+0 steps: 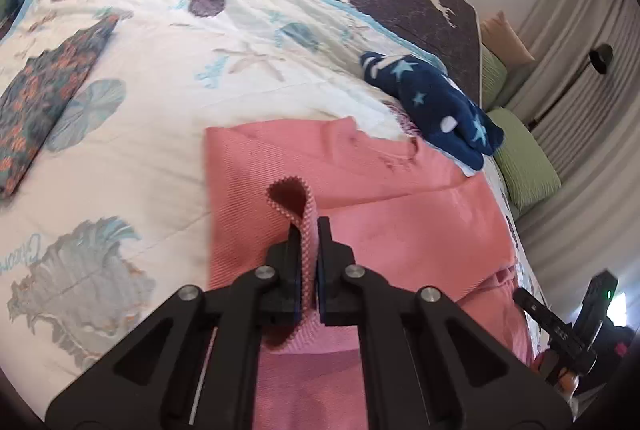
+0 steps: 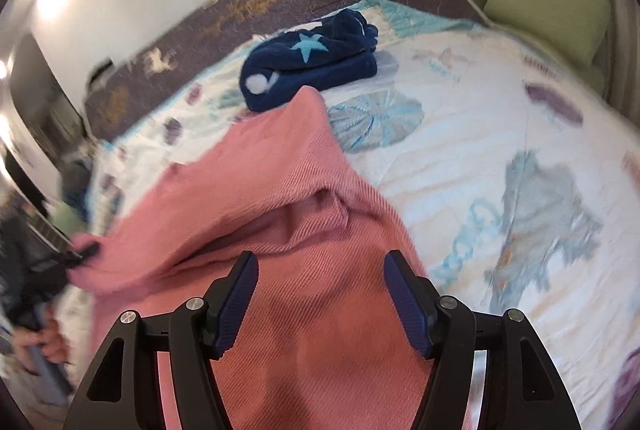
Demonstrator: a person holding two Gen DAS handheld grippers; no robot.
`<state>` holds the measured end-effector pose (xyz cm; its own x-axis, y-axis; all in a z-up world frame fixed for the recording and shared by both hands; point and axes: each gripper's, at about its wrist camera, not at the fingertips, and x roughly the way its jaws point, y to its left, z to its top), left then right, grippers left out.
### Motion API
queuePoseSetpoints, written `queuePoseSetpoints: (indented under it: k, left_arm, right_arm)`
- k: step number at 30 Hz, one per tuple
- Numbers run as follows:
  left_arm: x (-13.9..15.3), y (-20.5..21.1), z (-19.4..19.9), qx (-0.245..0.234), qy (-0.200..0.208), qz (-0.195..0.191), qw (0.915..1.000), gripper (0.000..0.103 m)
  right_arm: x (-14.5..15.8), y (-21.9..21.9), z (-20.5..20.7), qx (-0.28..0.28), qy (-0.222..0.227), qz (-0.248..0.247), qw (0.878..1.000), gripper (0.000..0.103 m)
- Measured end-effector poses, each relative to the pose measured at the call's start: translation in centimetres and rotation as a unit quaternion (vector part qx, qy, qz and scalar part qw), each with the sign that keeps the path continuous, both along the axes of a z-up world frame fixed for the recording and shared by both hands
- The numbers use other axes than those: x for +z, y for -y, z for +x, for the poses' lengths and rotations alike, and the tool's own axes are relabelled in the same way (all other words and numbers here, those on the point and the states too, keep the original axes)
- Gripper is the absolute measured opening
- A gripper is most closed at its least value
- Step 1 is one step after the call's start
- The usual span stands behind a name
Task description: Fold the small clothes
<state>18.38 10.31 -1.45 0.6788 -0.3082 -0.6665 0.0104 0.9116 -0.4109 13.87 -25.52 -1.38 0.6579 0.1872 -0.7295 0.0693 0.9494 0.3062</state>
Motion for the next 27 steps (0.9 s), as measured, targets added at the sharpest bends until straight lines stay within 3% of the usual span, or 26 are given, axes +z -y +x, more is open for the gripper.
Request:
queuePoseSetpoints:
  k: [8, 13, 14, 15, 18, 20, 23, 27]
  left_arm:
    - [2.6, 1.1, 0.0, -0.018, 0.033, 0.002, 0.9993, 0.006]
    - [4.0, 1.5, 0.4, -0.023, 0.052, -0.014, 0.9983, 0.006]
    - [4.3, 1.7, 0.4, -0.028, 0.058, -0.020, 0.9977, 0.006]
    - [4.6, 1.9, 0.4, -0.032, 0.064, -0.022, 0.9972, 0.006]
    - [4.7, 2.4, 0.2, -0.031, 0.077, 0.002, 0.9965, 0.006]
    - [3.5, 2.4, 0.8, -0.031, 0.060, 0.010, 0.9977, 0.007]
    - [0.4, 1.7, 2.0, -0.014, 0.014, 0.012, 0.9997, 0.007]
    - [-2.2, 0.4, 1.7, 0.003, -0.021, -0.010, 0.9997, 0.007]
  right_arm:
    - [0.9, -3.0, 3.8, 0.002, -0.016, -0.142, 0.990, 0.067]
    - [-0.3, -5.2, 6.2, 0.027, -0.041, -0.256, 0.965, 0.064]
    - [-0.3, -5.1, 6.4, 0.026, -0.032, -0.263, 0.964, 0.059]
    - [-0.1, -4.8, 6.4, 0.019, -0.025, -0.262, 0.965, 0.050]
    - [0.7, -1.0, 6.6, -0.055, -0.020, -0.210, 0.976, 0.040]
    - [0.3, 2.6, 6.6, -0.107, -0.041, -0.153, 0.982, 0.040]
    - [-1.0, 5.4, 6.2, -0.087, -0.073, -0.062, 0.992, 0.042]
    - [0.1, 5.0, 4.4, -0.045, -0.051, -0.102, 0.992, 0.058]
